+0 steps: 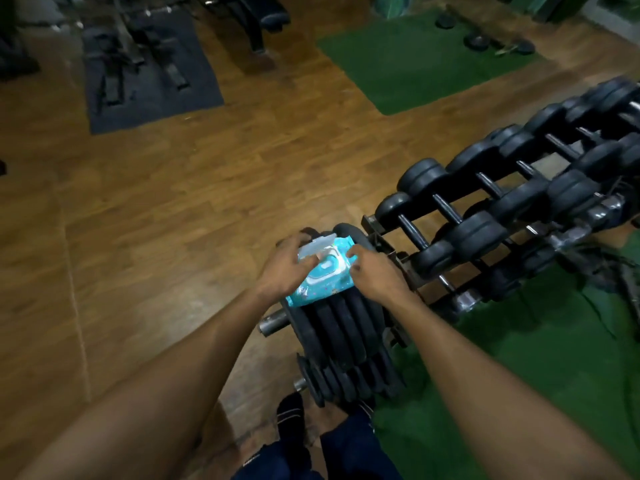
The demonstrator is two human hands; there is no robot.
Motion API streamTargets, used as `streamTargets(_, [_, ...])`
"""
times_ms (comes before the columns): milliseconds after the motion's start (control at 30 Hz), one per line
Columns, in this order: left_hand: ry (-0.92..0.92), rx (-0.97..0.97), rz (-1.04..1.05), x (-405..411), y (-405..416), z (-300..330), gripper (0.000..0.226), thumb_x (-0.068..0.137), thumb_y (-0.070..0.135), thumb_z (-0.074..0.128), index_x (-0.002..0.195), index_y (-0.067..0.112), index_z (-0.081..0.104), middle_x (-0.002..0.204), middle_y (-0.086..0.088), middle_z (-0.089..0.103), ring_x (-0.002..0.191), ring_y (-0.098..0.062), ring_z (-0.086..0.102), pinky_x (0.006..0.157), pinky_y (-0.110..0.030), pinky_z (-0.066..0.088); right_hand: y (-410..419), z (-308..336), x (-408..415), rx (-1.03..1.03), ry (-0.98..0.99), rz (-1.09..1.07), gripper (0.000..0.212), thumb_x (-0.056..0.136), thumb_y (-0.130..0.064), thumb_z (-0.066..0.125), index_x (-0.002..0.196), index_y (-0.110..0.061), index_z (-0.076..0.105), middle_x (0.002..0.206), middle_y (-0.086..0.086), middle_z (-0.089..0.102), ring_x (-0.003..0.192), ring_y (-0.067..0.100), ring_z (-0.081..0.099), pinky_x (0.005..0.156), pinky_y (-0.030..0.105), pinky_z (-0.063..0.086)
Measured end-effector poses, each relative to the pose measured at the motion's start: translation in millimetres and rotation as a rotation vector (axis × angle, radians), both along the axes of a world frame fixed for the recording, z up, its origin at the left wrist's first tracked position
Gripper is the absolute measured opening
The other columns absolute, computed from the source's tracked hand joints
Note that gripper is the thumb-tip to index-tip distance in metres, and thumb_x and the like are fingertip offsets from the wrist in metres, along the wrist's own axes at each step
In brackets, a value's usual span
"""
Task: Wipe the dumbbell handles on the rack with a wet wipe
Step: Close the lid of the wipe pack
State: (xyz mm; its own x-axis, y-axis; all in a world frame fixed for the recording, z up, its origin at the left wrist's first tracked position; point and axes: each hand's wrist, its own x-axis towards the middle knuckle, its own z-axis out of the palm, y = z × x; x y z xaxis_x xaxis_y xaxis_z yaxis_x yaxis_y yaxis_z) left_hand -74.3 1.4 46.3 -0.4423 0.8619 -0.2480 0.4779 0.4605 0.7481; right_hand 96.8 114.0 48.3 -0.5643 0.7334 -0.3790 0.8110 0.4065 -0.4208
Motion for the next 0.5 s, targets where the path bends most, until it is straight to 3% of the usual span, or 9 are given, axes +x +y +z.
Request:
streamTargets(100, [0.167, -0.04, -0.089, 16.8, -5.9, -12.4, 0.048, 0.097, 0.038, 0.066, 0.137, 0.015, 0.055, 0.136, -0.006, 0.058, 0.128, -0.023, 0.052, 0.106, -0.032, 0.037, 18.1, -7.1, -4.4, -0.013, 0.033, -0.056, 0.024, 0.093, -0.034, 0.048, 0.108, -0.024, 0.064, 0.106, 0.013, 0.07, 0.094, 0.033, 0.066, 0.078, 0.038, 0.056])
streamTargets(267, [0.307, -0.113, -0.043, 50.0, -7.6, -31.8, 0.059, 0.095, 0.043, 0.066, 0.143, 0.01, 0.051, 0.145, -0.011, 0.05, 0.133, -0.029, 0.047, 0.11, -0.04, 0.041, 38.0, -20.8, -9.1, -0.049, 0.035, -0.009, 0.047, 0.089, -0.066, 0.044, 0.099, -0.025, 0.065, 0.104, 0.01, 0.071, 0.099, 0.033, 0.066, 0.083, 0.039, 0.054])
streamTargets(400, [0.438, -0.202, -0.047, 72.8, -14.5, -45.7, 0.073, 0.095, 0.051, 0.061, 0.153, 0.012, 0.04, 0.162, -0.014, 0.032, 0.145, -0.033, 0.035, 0.117, -0.046, 0.036, 47.3, -22.9, -14.0, -0.039, -0.01, 0.072, 0.05, 0.087, -0.068, 0.049, 0.107, -0.025, 0.065, 0.109, 0.007, 0.07, 0.102, 0.031, 0.066, 0.083, 0.038, 0.053])
streamTargets(500, [0.507, -0.233, -0.062, 81.9, -17.3, -47.8, 0.081, 0.097, 0.055, 0.056, 0.161, 0.015, 0.027, 0.169, -0.013, 0.019, 0.154, -0.031, 0.021, 0.125, -0.044, 0.024, 51.4, -26.8, -15.7, -0.051, -0.03, 0.106, 0.039, 0.086, -0.063, 0.057, 0.1, -0.027, 0.062, 0.108, 0.002, 0.07, 0.1, 0.027, 0.066, 0.082, 0.037, 0.054])
